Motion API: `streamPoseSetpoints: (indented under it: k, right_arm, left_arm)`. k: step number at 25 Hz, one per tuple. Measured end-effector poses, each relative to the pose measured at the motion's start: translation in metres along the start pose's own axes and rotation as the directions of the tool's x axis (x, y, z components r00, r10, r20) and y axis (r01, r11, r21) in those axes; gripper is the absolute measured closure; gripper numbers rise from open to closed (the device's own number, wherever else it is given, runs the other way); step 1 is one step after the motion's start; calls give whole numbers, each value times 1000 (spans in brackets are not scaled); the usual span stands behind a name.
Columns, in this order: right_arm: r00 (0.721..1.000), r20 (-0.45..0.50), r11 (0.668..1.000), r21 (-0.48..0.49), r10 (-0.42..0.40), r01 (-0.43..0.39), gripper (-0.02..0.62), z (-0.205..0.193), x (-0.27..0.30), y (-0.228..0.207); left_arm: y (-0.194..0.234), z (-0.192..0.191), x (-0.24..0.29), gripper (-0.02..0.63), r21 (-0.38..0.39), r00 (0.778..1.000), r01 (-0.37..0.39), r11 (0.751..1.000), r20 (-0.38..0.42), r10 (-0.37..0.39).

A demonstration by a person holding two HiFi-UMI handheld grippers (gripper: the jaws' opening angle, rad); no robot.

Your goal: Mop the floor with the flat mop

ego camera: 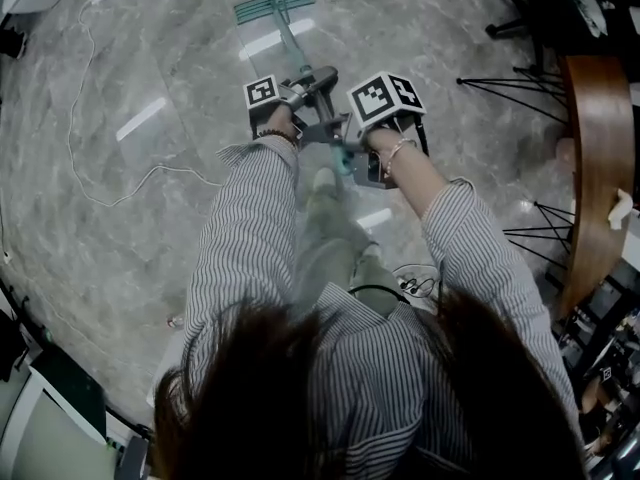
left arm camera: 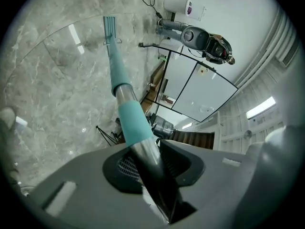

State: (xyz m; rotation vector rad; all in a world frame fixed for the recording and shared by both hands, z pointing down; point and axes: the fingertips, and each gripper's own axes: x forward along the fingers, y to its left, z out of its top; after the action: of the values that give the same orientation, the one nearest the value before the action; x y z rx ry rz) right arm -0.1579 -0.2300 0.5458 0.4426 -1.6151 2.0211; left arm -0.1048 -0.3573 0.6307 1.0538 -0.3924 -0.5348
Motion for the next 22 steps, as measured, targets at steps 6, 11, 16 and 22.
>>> streamPoseSetpoints:
  k: [6, 11, 16, 22]
  right_arm:
    - [1000, 1, 1000, -12, -7, 7, 431, 1, 2, -5]
    - [1000, 1, 1000, -7, -8, 8, 431, 0, 3, -8]
    - [1000, 7, 1000, -5, -10, 10, 433, 0, 3, -6]
    - [1000, -8, 1000, -9, -27, 27, 434, -13, 1, -8]
  left_arm:
    - [2, 2, 2, 506, 5, 1000, 14, 1000, 4, -14]
    - [6, 1, 1, 508, 5, 1000, 9, 1000, 3, -9]
    - [4, 1, 1, 508, 0, 1000, 12, 1000, -3, -12]
    - [6, -9, -3, 508, -18, 999, 48, 999, 17, -48]
